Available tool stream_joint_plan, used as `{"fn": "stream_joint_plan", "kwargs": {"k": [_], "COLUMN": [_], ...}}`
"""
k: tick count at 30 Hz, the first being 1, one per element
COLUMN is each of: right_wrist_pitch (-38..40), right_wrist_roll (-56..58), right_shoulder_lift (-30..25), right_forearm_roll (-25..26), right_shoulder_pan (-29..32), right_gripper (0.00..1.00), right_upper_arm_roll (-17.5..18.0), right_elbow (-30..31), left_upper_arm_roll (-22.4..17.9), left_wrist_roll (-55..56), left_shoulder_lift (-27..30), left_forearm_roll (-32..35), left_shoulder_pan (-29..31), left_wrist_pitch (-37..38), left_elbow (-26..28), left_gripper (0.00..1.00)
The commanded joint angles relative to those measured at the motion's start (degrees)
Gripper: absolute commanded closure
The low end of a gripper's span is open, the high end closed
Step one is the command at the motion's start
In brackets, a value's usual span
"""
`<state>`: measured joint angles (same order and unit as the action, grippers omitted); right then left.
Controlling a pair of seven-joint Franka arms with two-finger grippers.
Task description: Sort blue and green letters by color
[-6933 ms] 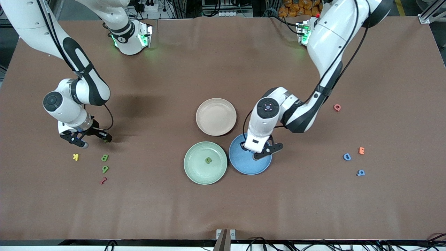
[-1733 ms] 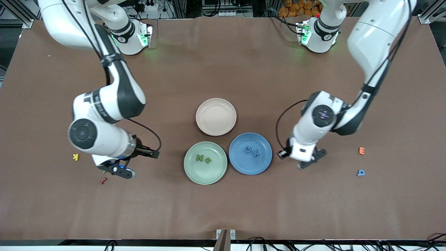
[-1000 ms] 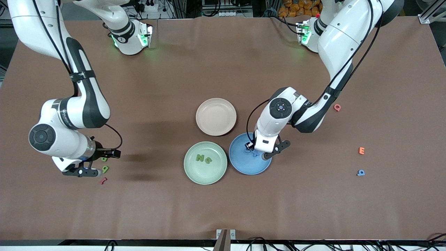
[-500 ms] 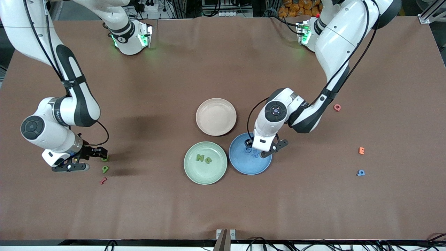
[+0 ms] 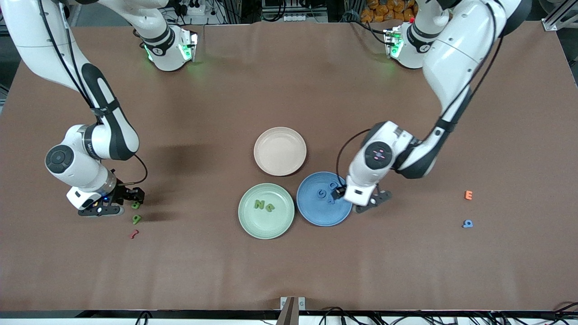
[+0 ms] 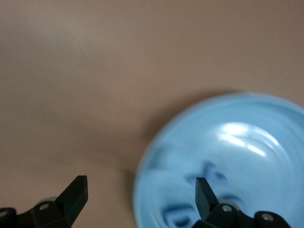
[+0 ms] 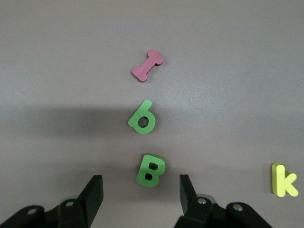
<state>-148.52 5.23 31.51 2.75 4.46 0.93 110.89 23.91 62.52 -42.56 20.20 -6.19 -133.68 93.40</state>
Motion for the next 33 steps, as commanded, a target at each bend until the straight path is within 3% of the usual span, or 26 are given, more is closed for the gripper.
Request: {"fn": "stream_joint_plan", "kwargs": {"k": [1,15,19,24,33], "right_wrist_pitch": [-1.33,-2.65,-2.56,-2.12,-2.12], "right_wrist_roll": [0.57,0.75,0.75,0.66,0.57], "right_shoulder_lift": [0.31,4.17,4.61,4.79,5.93], "right_forearm_roll": [1.03,1.47,1.47,1.47,1.47], "right_shoulder_pan": [1.16,2.04,2.04,2.13,2.13], "right_gripper": [0.28,0.34,0.36,0.39,0.45], "right_upper_arm_roll": [0.82,0.82,0.82,0.82,0.82], "right_elbow": [0.56,-1.55,-2.17,-2.78,-3.22], "left_upper_arm_roll": [0.44,0.44,0.35,-0.44,-5.97], "left_wrist_roll": [-7.3,-27.97,-26.05,-16.03,-6.62], "left_shoulder_lift": [1.78,1.95,1.87,1.52,-0.23], "left_forearm_roll": [1.07,1.07,0.8,0.98,0.28], "left_shoulder_pan": [6.44,22.53,25.34,26.4,25.97], "left_wrist_pitch": [1.32,2.37,2.46,2.46,2.46], "left_elbow": [0.64,0.56,0.38,-0.15,-4.97], "left_gripper": [0.0,0.0,0.0,0.0,0.0]}}
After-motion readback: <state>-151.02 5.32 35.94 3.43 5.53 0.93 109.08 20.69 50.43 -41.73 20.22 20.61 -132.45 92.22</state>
